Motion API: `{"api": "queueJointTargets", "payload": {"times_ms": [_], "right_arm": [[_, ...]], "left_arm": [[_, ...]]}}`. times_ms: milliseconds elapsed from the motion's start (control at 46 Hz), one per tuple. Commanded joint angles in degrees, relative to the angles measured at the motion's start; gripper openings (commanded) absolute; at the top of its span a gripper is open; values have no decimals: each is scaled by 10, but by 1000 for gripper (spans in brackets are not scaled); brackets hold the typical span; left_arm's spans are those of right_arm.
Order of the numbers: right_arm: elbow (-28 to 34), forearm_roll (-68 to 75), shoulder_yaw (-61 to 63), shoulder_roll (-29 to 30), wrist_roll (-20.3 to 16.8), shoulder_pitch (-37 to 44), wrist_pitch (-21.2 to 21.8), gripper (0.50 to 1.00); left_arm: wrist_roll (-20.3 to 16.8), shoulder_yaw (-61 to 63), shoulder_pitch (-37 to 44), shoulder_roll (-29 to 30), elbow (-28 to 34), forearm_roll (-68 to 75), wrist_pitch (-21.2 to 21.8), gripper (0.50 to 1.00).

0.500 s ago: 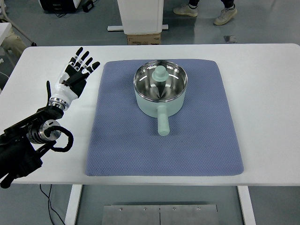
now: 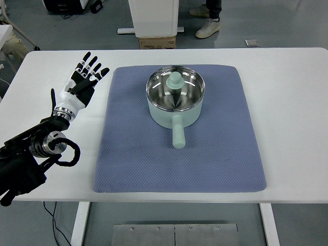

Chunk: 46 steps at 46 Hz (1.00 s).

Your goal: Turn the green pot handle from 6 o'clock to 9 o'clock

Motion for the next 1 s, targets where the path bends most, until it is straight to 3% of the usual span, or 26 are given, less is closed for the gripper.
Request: {"api": "queueJointTargets", "payload": {"times_ms": [0, 978], "right_arm": [[0, 0, 0, 0, 0, 0, 0, 1000], [0, 0, 0, 0, 0, 0, 0, 1000]], "left_arm": [[0, 0, 0, 0, 0, 0, 1, 1000], [0, -3, -3, -2, 0, 0, 5, 1000]]}}
